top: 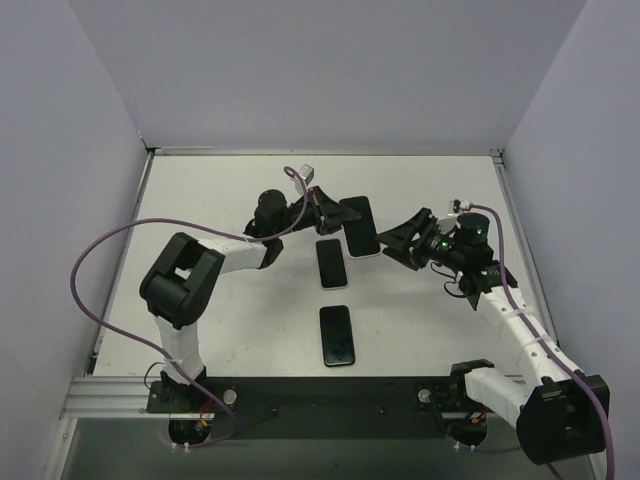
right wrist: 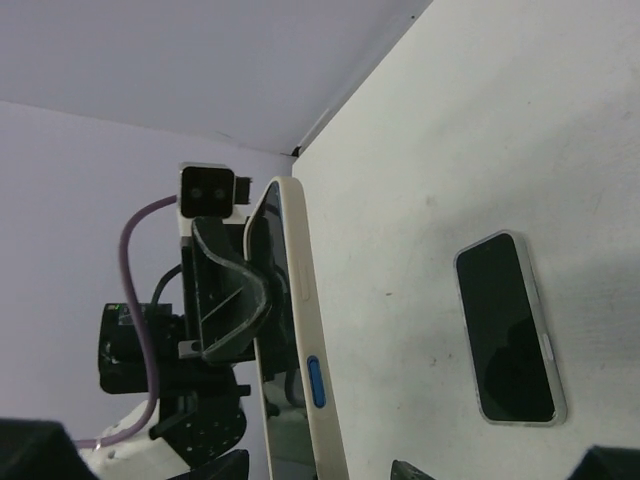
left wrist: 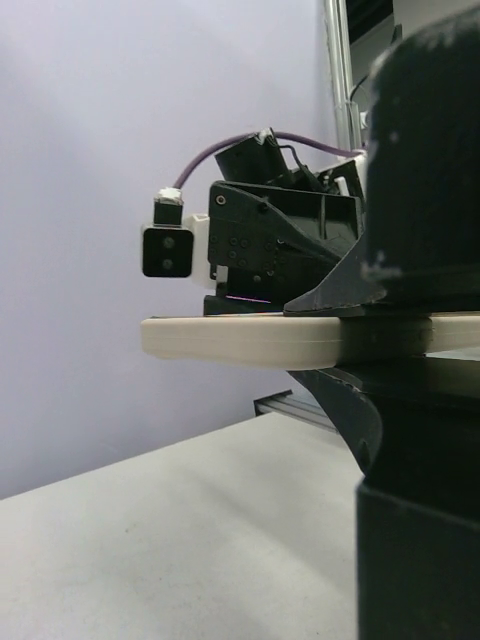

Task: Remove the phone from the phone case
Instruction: Remove the phone case from the phone.

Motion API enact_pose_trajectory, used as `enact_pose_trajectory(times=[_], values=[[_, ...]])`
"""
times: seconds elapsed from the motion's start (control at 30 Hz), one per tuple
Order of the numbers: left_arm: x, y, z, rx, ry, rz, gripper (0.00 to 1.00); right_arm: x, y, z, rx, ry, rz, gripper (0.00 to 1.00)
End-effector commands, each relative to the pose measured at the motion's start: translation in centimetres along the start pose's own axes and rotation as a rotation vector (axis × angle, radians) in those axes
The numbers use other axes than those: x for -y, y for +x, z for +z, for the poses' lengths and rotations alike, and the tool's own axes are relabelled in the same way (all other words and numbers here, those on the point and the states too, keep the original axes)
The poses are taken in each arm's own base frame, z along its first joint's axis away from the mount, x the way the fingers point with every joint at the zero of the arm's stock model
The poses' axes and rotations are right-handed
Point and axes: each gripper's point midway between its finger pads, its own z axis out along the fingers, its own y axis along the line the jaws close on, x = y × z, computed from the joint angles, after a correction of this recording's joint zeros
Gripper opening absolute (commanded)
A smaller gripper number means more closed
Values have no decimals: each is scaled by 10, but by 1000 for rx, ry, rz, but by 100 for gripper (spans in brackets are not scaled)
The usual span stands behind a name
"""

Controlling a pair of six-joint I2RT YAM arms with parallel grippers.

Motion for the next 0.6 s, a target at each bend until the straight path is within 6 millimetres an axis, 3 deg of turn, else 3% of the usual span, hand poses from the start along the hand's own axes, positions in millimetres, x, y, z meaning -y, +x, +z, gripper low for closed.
enact_pose_trajectory(times=[0.0, 0.2, 0.37, 0.47, 0.5, 0.57], values=[[65, -10, -10, 68, 267, 71, 0, -41, -3, -14, 33, -176, -21, 49], [71, -15, -12, 102, 283, 68, 0, -35, 1, -13, 44, -199, 34, 36], [76, -17, -15, 127, 315, 50, 0, -38, 0, -11, 45, -243, 75, 34], [78, -14, -16, 127, 329, 47, 0, -39, -4, -11, 80, -266, 78, 22], [78, -14, -16, 129, 330, 47, 0, -40, -5, -12, 85, -273, 88, 11], [79, -13, -17, 130, 329, 46, 0, -42, -6, -12, 96, -295, 93, 0]])
